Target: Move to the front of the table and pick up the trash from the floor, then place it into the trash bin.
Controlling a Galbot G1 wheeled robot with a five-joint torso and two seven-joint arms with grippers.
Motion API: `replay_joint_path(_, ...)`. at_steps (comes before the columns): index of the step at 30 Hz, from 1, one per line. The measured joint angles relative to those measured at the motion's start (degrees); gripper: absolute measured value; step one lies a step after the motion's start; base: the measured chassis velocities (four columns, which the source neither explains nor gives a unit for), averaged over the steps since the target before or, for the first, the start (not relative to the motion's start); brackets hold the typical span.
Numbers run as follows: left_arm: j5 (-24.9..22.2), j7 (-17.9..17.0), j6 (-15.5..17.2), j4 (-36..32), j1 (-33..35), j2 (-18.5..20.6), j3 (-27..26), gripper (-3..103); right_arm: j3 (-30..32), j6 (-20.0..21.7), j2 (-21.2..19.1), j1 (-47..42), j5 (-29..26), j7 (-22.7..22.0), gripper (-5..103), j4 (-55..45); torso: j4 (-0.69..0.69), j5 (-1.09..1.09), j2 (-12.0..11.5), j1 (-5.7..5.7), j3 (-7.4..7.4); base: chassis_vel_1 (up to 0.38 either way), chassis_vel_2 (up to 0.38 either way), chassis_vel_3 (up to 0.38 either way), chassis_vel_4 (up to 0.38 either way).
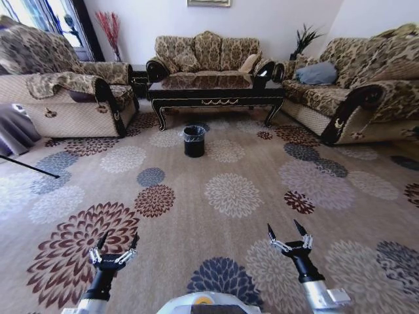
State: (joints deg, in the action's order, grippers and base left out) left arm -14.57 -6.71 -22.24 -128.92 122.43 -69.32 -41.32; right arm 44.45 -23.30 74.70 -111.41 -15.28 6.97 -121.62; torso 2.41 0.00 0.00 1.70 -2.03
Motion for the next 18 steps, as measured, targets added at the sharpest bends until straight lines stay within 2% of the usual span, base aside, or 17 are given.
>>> replay_joint_path(18, 0.0, 0.0, 0.0, 0.0, 0.0, 0.0, 0.0, 100, 0.0, 0.0, 0.0, 0.0, 0.0, 0.0, 100, 0.0, 0.0, 0.0, 0.0, 0.0, 0.0, 0.0, 0.0, 0.0, 0.0)
